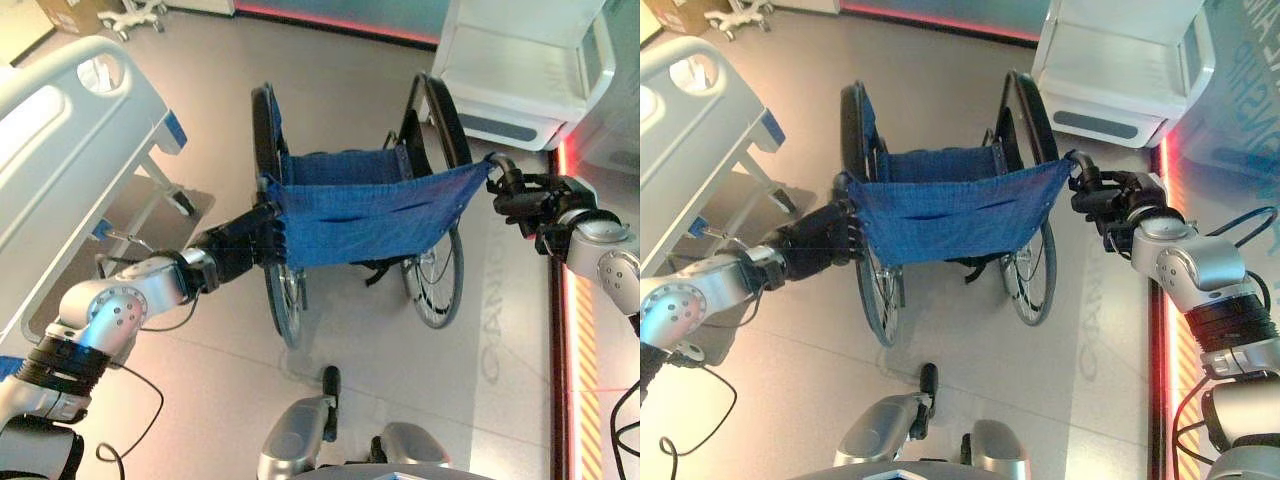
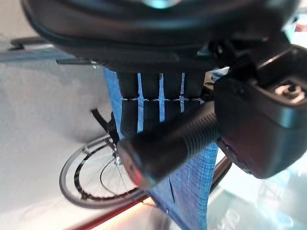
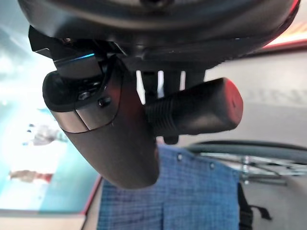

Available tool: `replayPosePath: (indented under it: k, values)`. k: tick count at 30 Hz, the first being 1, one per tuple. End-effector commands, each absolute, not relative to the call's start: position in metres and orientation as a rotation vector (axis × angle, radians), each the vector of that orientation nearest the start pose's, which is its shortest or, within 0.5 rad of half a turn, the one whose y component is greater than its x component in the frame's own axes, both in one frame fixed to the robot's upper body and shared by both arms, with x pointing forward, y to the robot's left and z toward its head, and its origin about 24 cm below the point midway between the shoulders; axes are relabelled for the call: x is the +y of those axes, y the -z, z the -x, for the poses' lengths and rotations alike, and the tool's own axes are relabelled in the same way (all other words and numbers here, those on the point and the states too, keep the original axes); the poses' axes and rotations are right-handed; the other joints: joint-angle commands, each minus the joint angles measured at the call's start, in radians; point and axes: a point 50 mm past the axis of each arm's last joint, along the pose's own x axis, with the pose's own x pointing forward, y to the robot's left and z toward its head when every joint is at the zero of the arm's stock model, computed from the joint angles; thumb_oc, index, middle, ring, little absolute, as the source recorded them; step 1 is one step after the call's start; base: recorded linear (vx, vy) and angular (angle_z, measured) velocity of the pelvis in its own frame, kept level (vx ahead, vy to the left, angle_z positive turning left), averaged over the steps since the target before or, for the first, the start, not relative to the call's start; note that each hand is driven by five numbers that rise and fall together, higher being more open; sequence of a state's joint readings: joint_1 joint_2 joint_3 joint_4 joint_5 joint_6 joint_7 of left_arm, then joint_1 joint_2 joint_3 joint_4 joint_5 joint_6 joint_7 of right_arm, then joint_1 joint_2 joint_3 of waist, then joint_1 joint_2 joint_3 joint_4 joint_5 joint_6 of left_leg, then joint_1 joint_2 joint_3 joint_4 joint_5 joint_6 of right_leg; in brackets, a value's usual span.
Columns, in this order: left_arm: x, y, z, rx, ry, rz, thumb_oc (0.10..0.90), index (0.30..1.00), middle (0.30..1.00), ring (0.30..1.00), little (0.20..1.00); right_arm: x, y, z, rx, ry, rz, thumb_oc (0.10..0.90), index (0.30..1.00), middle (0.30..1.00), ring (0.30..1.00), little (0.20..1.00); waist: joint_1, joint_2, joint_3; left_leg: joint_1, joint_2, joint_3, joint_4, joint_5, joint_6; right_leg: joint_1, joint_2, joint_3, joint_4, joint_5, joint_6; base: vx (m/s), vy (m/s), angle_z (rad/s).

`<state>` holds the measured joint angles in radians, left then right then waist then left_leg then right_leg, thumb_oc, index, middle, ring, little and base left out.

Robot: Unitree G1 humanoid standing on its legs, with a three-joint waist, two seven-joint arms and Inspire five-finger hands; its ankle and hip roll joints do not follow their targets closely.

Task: Push the wheelchair next to the bed

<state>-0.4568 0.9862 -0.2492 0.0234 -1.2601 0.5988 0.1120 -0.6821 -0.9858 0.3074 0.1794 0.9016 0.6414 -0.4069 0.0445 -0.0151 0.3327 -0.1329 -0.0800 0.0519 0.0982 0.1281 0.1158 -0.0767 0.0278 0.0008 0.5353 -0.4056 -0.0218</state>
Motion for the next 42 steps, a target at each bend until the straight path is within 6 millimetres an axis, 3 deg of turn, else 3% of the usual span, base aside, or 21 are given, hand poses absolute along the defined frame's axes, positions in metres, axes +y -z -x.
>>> replayPosePath:
  k: [1, 3, 6, 7, 11, 12, 14, 16, 17, 18, 20, 21, 23, 26, 28, 29, 32, 35, 37, 40, 42]
  values:
    - [0.257, -0.257, -0.322, -0.117, 0.14, 0.209, 0.4, 0.3, 0.3, 0.3, 0.3, -0.223, -0.232, -0.344, 0.042, -0.019, 0.171, 0.4, 0.3, 0.3, 0.3, 0.3, -0.01, -0.003, -0.108, -0.148, -0.039, 0.048, 0.323, -0.099, -0.131, 0.058, -0.062, -0.004, -0.449, 0.429, 0.074, 0.07, -0.151, 0.3]
    - [0.25, -0.269, -0.326, -0.157, 0.149, 0.212, 0.4, 0.3, 0.3, 0.3, 0.3, -0.223, -0.248, -0.347, 0.001, -0.021, 0.179, 0.4, 0.3, 0.3, 0.3, 0.3, -0.051, -0.009, -0.075, -0.091, -0.035, 0.03, 0.324, -0.204, -0.127, -0.048, -0.155, 0.037, -0.52, 0.547, 0.148, 0.27, -0.26, 0.57]
    - [0.244, -0.28, -0.326, -0.168, 0.144, 0.195, 0.4, 0.3, 0.3, 0.3, 0.3, -0.223, -0.259, -0.344, -0.02, -0.024, 0.168, 0.4, 0.3, 0.3, 0.3, 0.3, -0.094, -0.021, -0.041, 0.016, 0.006, -0.011, 0.315, -0.32, -0.116, -0.174, -0.198, 0.063, -0.503, 0.606, 0.194, 0.54, -0.364, 0.54]
    - [0.245, -0.282, -0.326, -0.169, 0.14, 0.196, 0.4, 0.3, 0.3, 0.3, 0.3, -0.224, -0.261, -0.342, -0.023, -0.03, 0.162, 0.4, 0.3, 0.3, 0.3, 0.3, -0.1, -0.028, -0.043, 0.03, 0.032, -0.019, 0.331, -0.316, -0.112, -0.171, -0.183, 0.056, -0.477, 0.572, 0.189, 0.46, -0.309, 0.8]
    - [0.247, -0.275, -0.324, -0.157, 0.155, 0.222, 0.4, 0.3, 0.3, 0.3, 0.3, -0.229, -0.26, -0.339, 0.01, -0.032, 0.161, 0.4, 0.3, 0.3, 0.3, 0.3, -0.098, -0.05, -0.081, 0.052, 0.095, -0.053, 0.428, -0.266, -0.135, -0.148, -0.15, 0.017, -0.398, 0.545, 0.152, 0.51, -0.319, 0.76]
    - [0.251, -0.27, -0.321, -0.145, 0.138, 0.238, 0.4, 0.3, 0.3, 0.3, 0.3, -0.23, -0.255, -0.338, 0.035, -0.043, 0.173, 0.4, 0.3, 0.3, 0.3, 0.3, -0.097, -0.06, -0.099, 0.048, 0.14, -0.066, 0.585, -0.184, -0.153, -0.13, -0.123, -0.016, -0.385, 0.522, 0.107, 0.54, -0.388, 0.6]
    - [0.256, -0.265, -0.318, -0.132, 0.127, 0.247, 0.4, 0.3, 0.3, 0.3, 0.3, -0.229, -0.25, -0.337, 0.045, -0.05, 0.184, 0.4, 0.3, 0.3, 0.3, 0.3, -0.093, -0.073, -0.112, 0.022, 0.142, -0.074, 0.728, -0.11, -0.162, -0.104, -0.103, -0.031, -0.393, 0.508, 0.072, 0.47, -0.346, 0.3]
    - [0.26, -0.256, -0.311, -0.119, 0.132, 0.25, 0.4, 0.3, 0.3, 0.3, 0.3, -0.231, -0.245, -0.334, 0.049, -0.047, 0.182, 0.4, 0.3, 0.3, 0.3, 0.3, -0.078, -0.082, -0.117, -0.068, 0.108, -0.087, 0.9, -0.082, -0.146, -0.067, -0.072, -0.05, -0.388, 0.485, 0.033, 0.41, -0.263, -0.12]
    - [0.26, -0.254, -0.31, -0.115, 0.133, 0.251, 0.4, 0.3, 0.3, 0.3, 0.3, -0.23, -0.243, -0.334, 0.053, -0.046, 0.182, 0.4, 0.3, 0.3, 0.3, 0.3, -0.071, -0.077, -0.115, -0.085, 0.099, -0.089, 0.901, -0.095, -0.139, -0.052, -0.058, -0.052, -0.386, 0.475, 0.03, 0.46, -0.184, 0.05]
    - [0.261, -0.25, -0.309, -0.108, 0.13, 0.252, 0.4, 0.3, 0.3, 0.3, 0.3, -0.229, -0.24, -0.333, 0.06, -0.048, 0.189, 0.4, 0.3, 0.3, 0.3, 0.3, -0.054, -0.08, -0.114, -0.128, 0.056, -0.084, 0.861, -0.099, -0.122, -0.018, -0.041, -0.05, -0.386, 0.462, 0.025, 0.39, -0.083, 0.14]
    - [0.261, -0.246, -0.308, -0.103, 0.126, 0.253, 0.4, 0.3, 0.3, 0.3, 0.3, -0.225, -0.236, -0.333, 0.066, -0.052, 0.197, 0.4, 0.3, 0.3, 0.3, 0.3, -0.038, -0.073, -0.112, -0.148, 0.023, -0.069, 0.736, -0.091, -0.116, 0.018, -0.019, -0.04, -0.383, 0.44, 0.027, 0.5, -0.043, 0.15]
    - [0.264, -0.243, -0.306, -0.1, 0.125, 0.246, 0.4, 0.3, 0.3, 0.3, 0.3, -0.22, -0.232, -0.333, 0.067, -0.049, 0.196, 0.4, 0.3, 0.3, 0.3, 0.3, -0.018, -0.054, -0.116, -0.153, 0.021, -0.027, 0.514, -0.057, -0.121, 0.062, 0.02, -0.035, -0.386, 0.409, 0.03, 0.55, 0.006, 0.1]
    - [0.264, -0.239, -0.305, -0.097, 0.13, 0.249, 0.4, 0.3, 0.3, 0.3, 0.3, -0.219, -0.23, -0.334, 0.068, -0.042, 0.19, 0.4, 0.3, 0.3, 0.3, 0.3, 0.001, -0.034, -0.113, -0.164, 0.029, 0.008, 0.348, 0.009, -0.144, 0.105, 0.055, -0.029, -0.391, 0.38, 0.022, 0.59, 0.028, 0.14]
    - [0.268, -0.223, -0.301, -0.078, 0.12, 0.246, 0.4, 0.3, 0.3, 0.3, 0.3, -0.22, -0.218, -0.337, 0.086, -0.047, 0.173, 0.4, 0.3, 0.3, 0.3, 0.3, 0.053, 0.014, -0.113, -0.216, 0.045, 0.04, -0.001, 0.15, -0.191, 0.214, 0.125, 0.008, -0.406, 0.319, 0.008, 0.64, 0.067, -0.17]
    - [0.268, -0.22, -0.298, -0.075, 0.113, 0.245, 0.4, 0.3, 0.3, 0.3, 0.3, -0.221, -0.212, -0.335, 0.095, -0.056, 0.172, 0.4, 0.3, 0.3, 0.3, 0.3, 0.068, 0.017, -0.113, -0.218, 0.038, 0.038, -0.07, 0.167, -0.196, 0.254, 0.129, 0.031, -0.408, 0.294, 0.009, 0.55, 0.088, -0.39]
    - [0.269, -0.22, -0.296, -0.078, 0.106, 0.245, 0.4, 0.3, 0.3, 0.3, 0.3, -0.22, -0.209, -0.334, 0.099, -0.064, 0.168, 0.4, 0.3, 0.3, 0.3, 0.3, 0.071, 0.019, -0.117, -0.214, 0.041, 0.039, -0.075, 0.165, -0.194, 0.27, 0.128, 0.042, -0.404, 0.275, 0.009, 0.71, 0.151, -0.57]
    - [0.272, -0.227, -0.297, -0.077, 0.101, 0.232, 0.4, 0.3, 0.3, 0.3, 0.3, -0.216, -0.204, -0.336, 0.112, -0.085, 0.154, 0.4, 0.3, 0.3, 0.3, 0.3, 0.071, 0.019, -0.154, -0.177, 0.062, 0.092, -0.003, 0.059, -0.157, 0.288, 0.103, 0.028, -0.335, 0.188, 0.022, 0.55, 0.15, -0.65]
    - [0.274, -0.228, -0.3, -0.058, 0.095, 0.213, 0.4, 0.3, 0.3, 0.3, 0.3, -0.216, -0.199, -0.335, 0.127, -0.088, 0.144, 0.4, 0.3, 0.3, 0.3, 0.3, 0.076, 0.013, -0.186, -0.17, 0.048, 0.107, 0.043, 0.019, -0.134, 0.302, 0.093, 0.018, -0.264, 0.173, 0.039, 0.45, 0.125, 0.07]
    - [0.274, -0.228, -0.304, -0.049, 0.1, 0.196, 0.4, 0.3, 0.3, 0.3, 0.3, -0.214, -0.196, -0.335, 0.13, -0.085, 0.133, 0.4, 0.3, 0.3, 0.3, 0.3, 0.076, 0.006, -0.201, -0.152, 0.032, 0.119, 0.068, -0.019, -0.107, 0.284, 0.086, -0.004, -0.16, 0.215, 0.063, 0.51, 0.15, -0.02]
    - [0.271, -0.24, -0.313, -0.063, 0.132, 0.172, 0.4, 0.3, 0.3, 0.3, 0.3, -0.203, -0.192, -0.339, 0.144, -0.087, 0.1, 0.4, 0.3, 0.3, 0.3, 0.3, 0.073, -0.013, -0.22, -0.083, -0.017, 0.12, 0.087, -0.068, -0.068, 0.182, 0.07, -0.041, 0.09, 0.439, 0.169, 0.5, 0.145, 0.02]
    - [0.271, -0.243, -0.314, -0.065, 0.134, 0.167, 0.4, 0.3, 0.3, 0.3, 0.3, -0.2, -0.191, -0.341, 0.15, -0.096, 0.1, 0.4, 0.3, 0.3, 0.3, 0.3, 0.068, -0.004, -0.221, -0.069, -0.014, 0.116, 0.087, -0.072, -0.071, 0.148, 0.065, -0.047, 0.071, 0.441, 0.164, 0.31, 0.076, -0.02]
